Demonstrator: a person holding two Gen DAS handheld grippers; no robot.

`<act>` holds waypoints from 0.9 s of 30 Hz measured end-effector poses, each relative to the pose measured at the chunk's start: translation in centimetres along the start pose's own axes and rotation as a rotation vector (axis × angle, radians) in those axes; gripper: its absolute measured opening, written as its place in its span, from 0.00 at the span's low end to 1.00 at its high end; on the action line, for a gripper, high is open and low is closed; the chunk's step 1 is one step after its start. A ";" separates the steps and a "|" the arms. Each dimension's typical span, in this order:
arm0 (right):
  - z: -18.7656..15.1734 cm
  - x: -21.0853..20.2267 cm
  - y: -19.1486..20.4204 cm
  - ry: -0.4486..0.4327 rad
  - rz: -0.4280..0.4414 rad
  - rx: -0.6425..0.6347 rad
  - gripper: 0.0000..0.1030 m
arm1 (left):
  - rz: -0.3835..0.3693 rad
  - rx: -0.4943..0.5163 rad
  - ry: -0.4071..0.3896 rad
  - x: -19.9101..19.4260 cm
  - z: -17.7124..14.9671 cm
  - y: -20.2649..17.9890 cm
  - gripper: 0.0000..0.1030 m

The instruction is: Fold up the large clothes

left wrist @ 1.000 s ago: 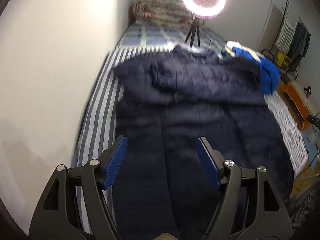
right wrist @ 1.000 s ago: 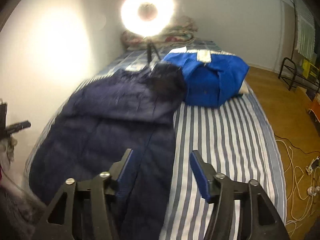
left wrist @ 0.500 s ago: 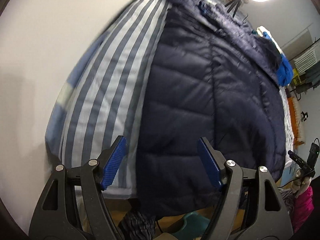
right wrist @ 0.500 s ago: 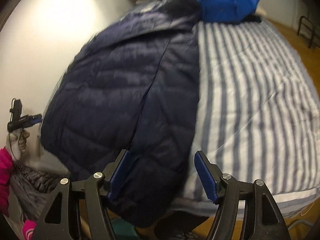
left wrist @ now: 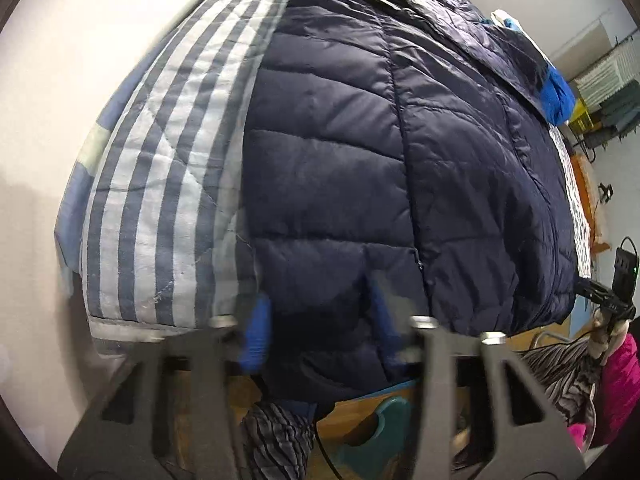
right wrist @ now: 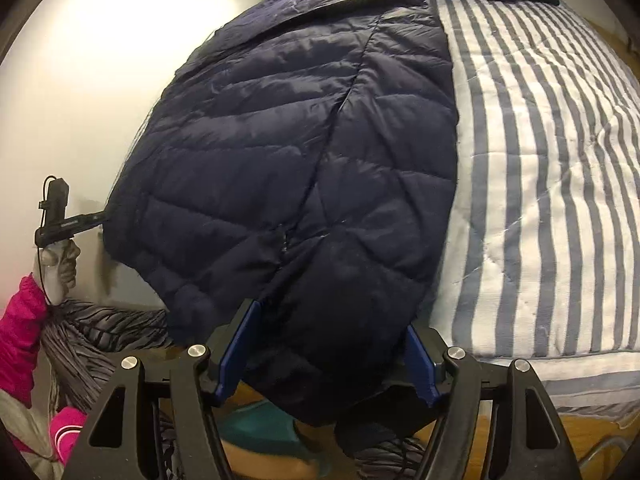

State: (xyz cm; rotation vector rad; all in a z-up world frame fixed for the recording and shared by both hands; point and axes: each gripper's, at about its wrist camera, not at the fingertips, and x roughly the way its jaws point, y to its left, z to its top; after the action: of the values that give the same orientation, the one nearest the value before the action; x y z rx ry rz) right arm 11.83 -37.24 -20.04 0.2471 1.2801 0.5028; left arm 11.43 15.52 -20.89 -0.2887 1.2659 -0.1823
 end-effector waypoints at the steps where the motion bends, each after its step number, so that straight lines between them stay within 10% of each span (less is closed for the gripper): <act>1: 0.1 0.0 0.0 0.003 0.013 0.003 0.64 | -0.016 -0.003 0.001 -0.1 0.0 -0.1 0.15; 7: 1.0 -0.7 -0.3 -0.022 0.053 0.043 0.10 | -0.027 0.038 -0.075 -1.9 0.2 -1.6 0.07; 27: 10.7 -8.1 0.1 -0.328 -0.022 0.035 0.05 | -0.063 0.096 -0.306 -7.1 9.0 -6.2 0.06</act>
State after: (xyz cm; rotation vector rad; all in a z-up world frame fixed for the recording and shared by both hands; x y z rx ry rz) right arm 20.43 -40.07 -10.11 0.3302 0.9710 0.4025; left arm 18.13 12.74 -10.03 -0.2626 0.9435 -0.2423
